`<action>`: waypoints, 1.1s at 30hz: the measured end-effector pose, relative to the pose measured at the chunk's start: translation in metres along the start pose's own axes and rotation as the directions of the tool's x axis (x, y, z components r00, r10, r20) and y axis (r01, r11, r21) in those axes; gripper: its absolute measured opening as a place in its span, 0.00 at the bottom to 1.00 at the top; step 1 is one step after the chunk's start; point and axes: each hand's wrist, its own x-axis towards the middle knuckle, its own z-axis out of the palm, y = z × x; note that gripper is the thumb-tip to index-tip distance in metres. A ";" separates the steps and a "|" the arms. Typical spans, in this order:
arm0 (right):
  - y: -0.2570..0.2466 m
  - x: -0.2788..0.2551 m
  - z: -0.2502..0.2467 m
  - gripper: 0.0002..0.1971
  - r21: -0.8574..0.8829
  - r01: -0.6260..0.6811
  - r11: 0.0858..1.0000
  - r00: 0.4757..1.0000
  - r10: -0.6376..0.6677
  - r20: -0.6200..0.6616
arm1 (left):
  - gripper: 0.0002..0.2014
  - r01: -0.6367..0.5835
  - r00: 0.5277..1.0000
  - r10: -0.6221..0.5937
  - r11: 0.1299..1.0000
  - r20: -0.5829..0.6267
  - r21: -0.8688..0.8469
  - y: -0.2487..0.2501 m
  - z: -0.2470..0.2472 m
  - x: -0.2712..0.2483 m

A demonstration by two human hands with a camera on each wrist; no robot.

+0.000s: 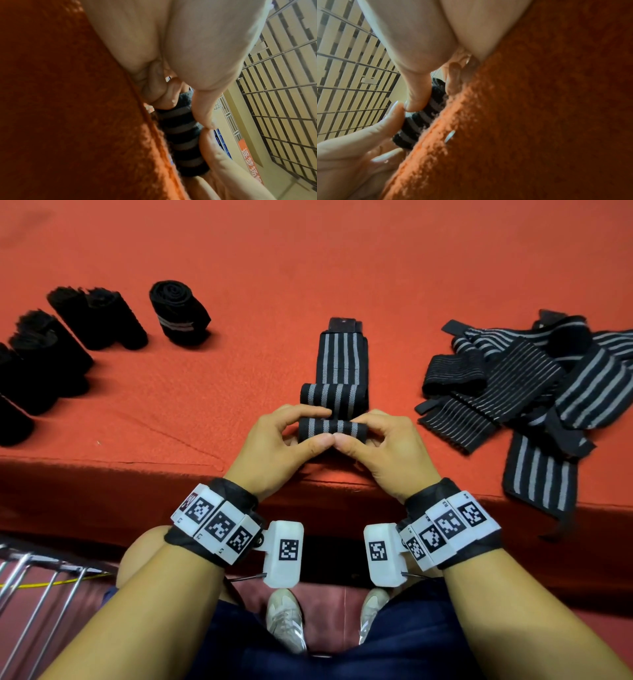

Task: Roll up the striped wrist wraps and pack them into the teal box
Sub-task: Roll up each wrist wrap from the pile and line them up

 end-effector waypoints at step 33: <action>-0.004 -0.009 -0.001 0.09 0.230 0.058 0.971 0.998 -0.056 -0.014 | 0.17 -0.105 0.994 0.105 0.994 0.005 -0.022 0.001 0.002 -0.002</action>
